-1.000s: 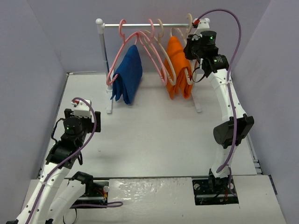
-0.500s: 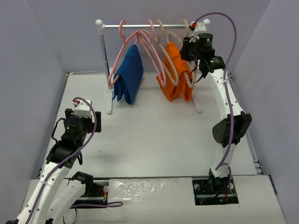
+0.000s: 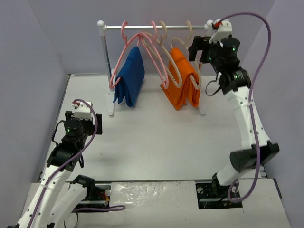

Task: Place the trousers on the hanger
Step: Place the hanger at the clothesline, then reset both arms

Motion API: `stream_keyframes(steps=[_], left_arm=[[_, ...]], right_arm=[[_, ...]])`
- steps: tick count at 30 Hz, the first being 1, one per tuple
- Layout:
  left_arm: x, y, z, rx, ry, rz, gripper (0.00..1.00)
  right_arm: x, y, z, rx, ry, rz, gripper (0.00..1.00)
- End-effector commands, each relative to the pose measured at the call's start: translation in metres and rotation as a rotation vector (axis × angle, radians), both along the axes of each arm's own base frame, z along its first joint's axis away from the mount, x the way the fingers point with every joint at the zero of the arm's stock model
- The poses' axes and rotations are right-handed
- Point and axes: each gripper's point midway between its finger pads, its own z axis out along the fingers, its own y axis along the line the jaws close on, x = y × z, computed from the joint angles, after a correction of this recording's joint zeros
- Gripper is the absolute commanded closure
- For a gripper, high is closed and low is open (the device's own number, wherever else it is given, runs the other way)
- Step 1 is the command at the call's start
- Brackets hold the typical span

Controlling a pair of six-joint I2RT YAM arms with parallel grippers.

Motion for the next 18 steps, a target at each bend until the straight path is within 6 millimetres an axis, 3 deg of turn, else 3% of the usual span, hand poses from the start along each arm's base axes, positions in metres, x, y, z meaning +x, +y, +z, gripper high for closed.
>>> stream_keyframes(steps=[1, 4, 6, 8, 10, 15, 18], left_arm=[[0.003, 0.003, 0.042, -0.062, -0.086, 0.046, 0.15], [-0.002, 0.01, 0.055, -0.084, -0.09, 0.088, 0.12], [-0.01, 0.016, 0.064, -0.084, -0.089, 0.119, 0.09], [-0.016, 0.02, 0.077, -0.08, -0.108, 0.131, 0.05], [-0.022, 0.024, 0.084, -0.072, -0.115, 0.137, 0.03], [-0.036, 0.029, 0.092, -0.075, -0.134, 0.144, 0.03], [-0.044, 0.031, 0.09, -0.08, -0.143, 0.142, 0.03]], right_arm=[[-0.067, -0.045, 0.044, -0.001, -0.154, -0.145, 0.01], [-0.119, -0.067, 0.042, 0.017, -0.185, -0.209, 0.0], [-0.147, -0.082, 0.014, 0.029, -0.159, -0.265, 0.0], [-0.187, -0.096, 0.014, 0.056, -0.204, -0.302, 0.0], [-0.216, -0.106, 0.0, 0.055, -0.203, -0.321, 0.0], [-0.261, -0.124, -0.037, 0.045, -0.185, -0.367, 0.0], [-0.286, -0.129, -0.04, 0.066, -0.227, -0.369, 0.0]])
